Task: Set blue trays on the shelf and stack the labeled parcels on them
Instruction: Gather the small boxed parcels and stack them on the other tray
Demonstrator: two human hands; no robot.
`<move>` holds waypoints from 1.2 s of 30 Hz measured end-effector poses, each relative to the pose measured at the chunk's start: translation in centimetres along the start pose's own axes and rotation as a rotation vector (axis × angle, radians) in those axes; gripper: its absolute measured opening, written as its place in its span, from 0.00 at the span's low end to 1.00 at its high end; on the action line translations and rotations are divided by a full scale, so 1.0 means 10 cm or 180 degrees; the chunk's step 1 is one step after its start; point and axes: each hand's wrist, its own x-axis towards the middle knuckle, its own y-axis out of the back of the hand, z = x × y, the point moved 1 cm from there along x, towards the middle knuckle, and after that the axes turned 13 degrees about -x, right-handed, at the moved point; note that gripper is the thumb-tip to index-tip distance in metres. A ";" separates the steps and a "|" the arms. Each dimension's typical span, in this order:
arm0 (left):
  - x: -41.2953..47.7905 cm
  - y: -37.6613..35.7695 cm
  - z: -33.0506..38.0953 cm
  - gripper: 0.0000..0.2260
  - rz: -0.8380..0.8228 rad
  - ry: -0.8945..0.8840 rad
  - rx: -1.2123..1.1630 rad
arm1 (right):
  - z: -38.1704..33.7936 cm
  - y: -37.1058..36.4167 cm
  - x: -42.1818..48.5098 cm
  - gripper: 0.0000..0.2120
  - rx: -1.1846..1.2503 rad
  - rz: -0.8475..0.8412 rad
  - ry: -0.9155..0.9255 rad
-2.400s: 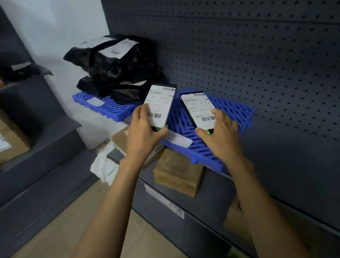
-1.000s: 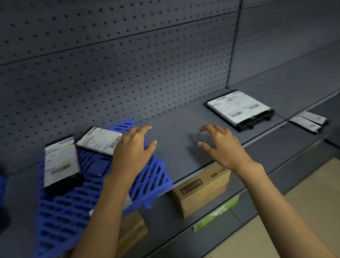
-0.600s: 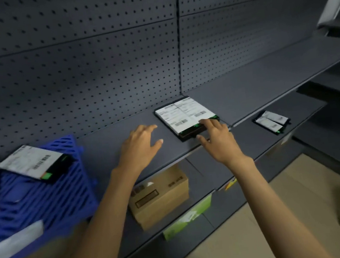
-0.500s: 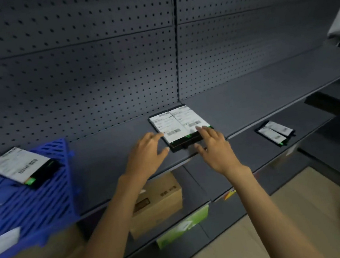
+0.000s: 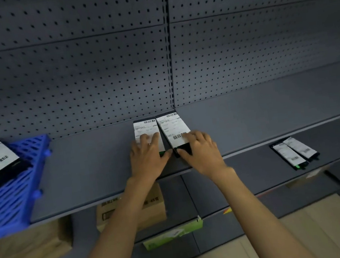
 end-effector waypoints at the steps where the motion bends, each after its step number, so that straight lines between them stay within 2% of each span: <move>1: 0.03 0.00 -0.01 0.32 -0.0004 0.0055 -0.0028 | -0.04 -0.01 0.06 0.29 0.0031 -0.0026 -0.0011; 7: 0.23 0.03 -0.14 0.31 0.0047 0.0266 -0.0230 | -0.25 -0.13 0.39 0.36 -0.0029 -0.0234 0.0122; 14: 0.32 0.11 -0.28 0.30 0.0409 0.0311 -0.0274 | -0.31 -0.15 0.60 0.34 0.0306 -0.0077 0.0189; 20: 0.10 0.37 -0.45 0.28 0.0950 0.0514 -0.0383 | -0.53 -0.07 0.68 0.31 0.0463 -0.0016 0.0628; 27: -0.43 0.83 -0.81 0.28 0.1598 0.1001 -0.0256 | -1.22 -0.06 0.60 0.30 0.0812 -0.0091 0.1327; 36: -1.04 1.48 -1.47 0.26 0.2065 0.1364 -0.0048 | -2.35 -0.03 0.37 0.27 0.0948 -0.0019 0.1998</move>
